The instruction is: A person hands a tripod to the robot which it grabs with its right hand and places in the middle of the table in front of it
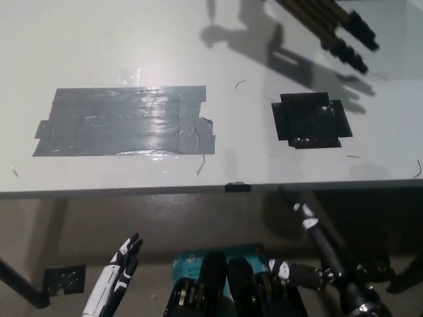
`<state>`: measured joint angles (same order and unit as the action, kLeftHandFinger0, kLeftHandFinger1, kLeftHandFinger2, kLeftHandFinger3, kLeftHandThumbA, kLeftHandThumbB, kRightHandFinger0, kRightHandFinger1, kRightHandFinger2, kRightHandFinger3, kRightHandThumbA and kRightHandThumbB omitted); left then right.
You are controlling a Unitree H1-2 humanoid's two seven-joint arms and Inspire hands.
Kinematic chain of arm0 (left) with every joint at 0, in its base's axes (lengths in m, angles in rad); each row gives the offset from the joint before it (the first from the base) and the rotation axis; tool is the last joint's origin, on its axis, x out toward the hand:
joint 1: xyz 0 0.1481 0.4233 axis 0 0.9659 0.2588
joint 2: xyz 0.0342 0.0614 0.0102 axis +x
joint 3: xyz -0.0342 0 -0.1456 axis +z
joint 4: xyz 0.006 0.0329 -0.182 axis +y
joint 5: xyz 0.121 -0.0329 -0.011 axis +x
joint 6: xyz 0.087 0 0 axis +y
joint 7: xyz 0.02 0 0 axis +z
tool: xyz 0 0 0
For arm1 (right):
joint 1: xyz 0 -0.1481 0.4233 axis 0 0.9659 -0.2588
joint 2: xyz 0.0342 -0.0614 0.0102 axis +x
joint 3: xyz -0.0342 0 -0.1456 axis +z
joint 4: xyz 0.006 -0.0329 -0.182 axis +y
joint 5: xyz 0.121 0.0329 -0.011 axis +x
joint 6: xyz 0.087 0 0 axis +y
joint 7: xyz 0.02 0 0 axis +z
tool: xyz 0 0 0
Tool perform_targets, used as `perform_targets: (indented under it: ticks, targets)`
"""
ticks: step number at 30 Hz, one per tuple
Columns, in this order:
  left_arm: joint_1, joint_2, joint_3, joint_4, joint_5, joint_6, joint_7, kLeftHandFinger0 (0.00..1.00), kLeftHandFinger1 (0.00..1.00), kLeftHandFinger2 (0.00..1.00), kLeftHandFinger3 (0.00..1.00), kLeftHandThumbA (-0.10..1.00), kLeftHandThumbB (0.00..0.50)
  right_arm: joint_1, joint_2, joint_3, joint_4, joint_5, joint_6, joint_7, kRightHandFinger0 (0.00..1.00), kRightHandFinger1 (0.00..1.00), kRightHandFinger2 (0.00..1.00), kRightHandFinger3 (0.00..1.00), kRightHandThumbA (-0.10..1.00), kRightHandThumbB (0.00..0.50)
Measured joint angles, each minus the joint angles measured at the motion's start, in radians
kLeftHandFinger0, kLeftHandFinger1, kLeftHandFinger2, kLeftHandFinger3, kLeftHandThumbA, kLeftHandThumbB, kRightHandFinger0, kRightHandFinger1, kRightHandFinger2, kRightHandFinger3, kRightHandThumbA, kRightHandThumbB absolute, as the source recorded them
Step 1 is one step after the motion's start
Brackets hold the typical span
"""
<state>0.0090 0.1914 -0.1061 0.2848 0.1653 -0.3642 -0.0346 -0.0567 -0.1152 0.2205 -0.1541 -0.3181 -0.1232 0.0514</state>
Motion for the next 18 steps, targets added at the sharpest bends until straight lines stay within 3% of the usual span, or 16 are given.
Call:
perform_targets:
  ticks: [3,4,9,18]
  targets:
    - [0.0,0.0,0.0,0.0,0.0,0.0,0.0,1.0,1.0,1.0,1.0,1.0,0.32,-0.012,0.01,-0.032,-0.107,-0.041,0.002,-0.015,1.0,1.0,1.0,1.0,0.85,0.265]
    - [0.0,0.0,0.0,0.0,0.0,0.0,0.0,1.0,1.0,1.0,1.0,0.99,0.32,-0.022,0.011,-0.05,-0.155,-0.061,0.002,-0.021,1.0,1.0,1.0,1.0,0.91,0.252]
    - [0.001,0.0,0.0,0.0,0.0,-0.002,0.0,1.0,1.0,1.0,1.0,1.0,0.315,-0.113,0.014,-0.117,-0.302,-0.152,0.014,-0.037,1.0,1.0,1.0,1.0,0.93,0.291]
    - [0.008,0.0,0.001,0.0,0.004,-0.005,0.001,1.0,1.0,1.0,1.0,0.99,0.313,-0.376,0.013,-0.158,-0.312,-0.315,0.191,0.002,1.0,1.0,1.0,1.0,0.92,0.284]
